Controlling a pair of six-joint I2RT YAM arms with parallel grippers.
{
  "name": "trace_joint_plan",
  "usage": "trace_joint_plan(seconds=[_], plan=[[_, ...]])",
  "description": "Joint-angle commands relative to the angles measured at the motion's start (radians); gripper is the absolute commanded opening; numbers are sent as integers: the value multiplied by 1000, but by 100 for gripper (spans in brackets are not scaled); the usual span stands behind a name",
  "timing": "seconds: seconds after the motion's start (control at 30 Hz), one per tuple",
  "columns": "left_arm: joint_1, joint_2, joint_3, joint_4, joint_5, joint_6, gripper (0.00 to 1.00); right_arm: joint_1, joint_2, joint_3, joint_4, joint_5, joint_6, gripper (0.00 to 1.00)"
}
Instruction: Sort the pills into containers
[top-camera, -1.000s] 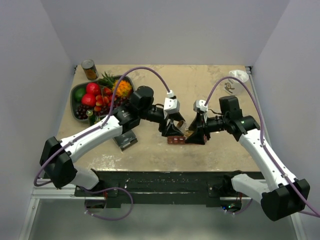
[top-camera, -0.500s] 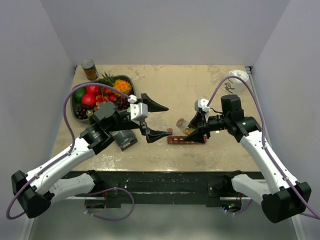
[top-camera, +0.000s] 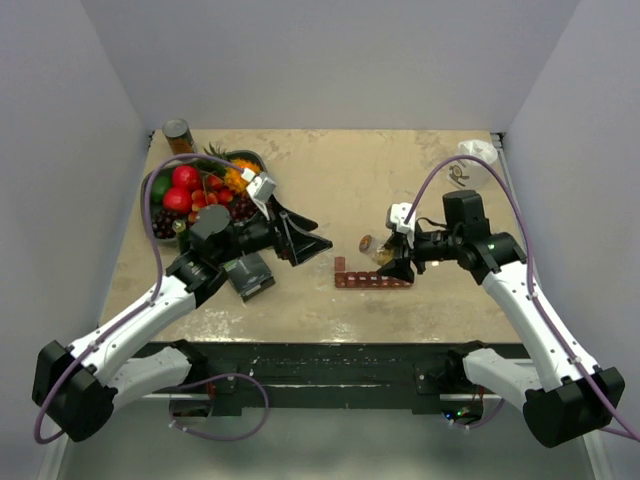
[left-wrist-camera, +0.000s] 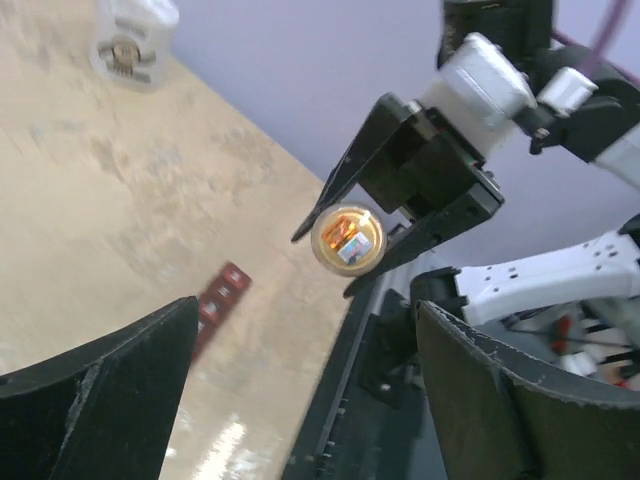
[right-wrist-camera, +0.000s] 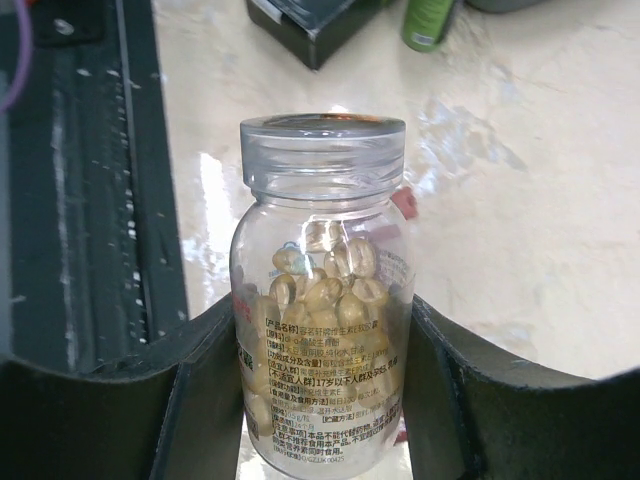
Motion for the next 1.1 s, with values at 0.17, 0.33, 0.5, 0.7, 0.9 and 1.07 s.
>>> trace_joint_plan(seconds=[0.17, 0.33, 0.5, 0.7, 0.9, 1.07], plan=[[7, 103, -47, 188, -14, -468, 95, 2, -14, 79, 2, 200, -125, 0], [4, 125, -59, 209, -11, -528, 95, 4, -9, 74, 10, 213, -138, 0], [-16, 165, -56, 218, -28, -548, 94, 7, 2, 77, 13, 217, -141, 0], [-51, 216, -41, 266, -25, -551, 93, 10, 3, 73, 16, 214, -141, 0], [-76, 257, -32, 310, -8, -557, 92, 10, 2, 66, 11, 210, -141, 0], [-82, 277, -23, 323, -8, -556, 92, 10, 0, 65, 10, 206, -141, 0]])
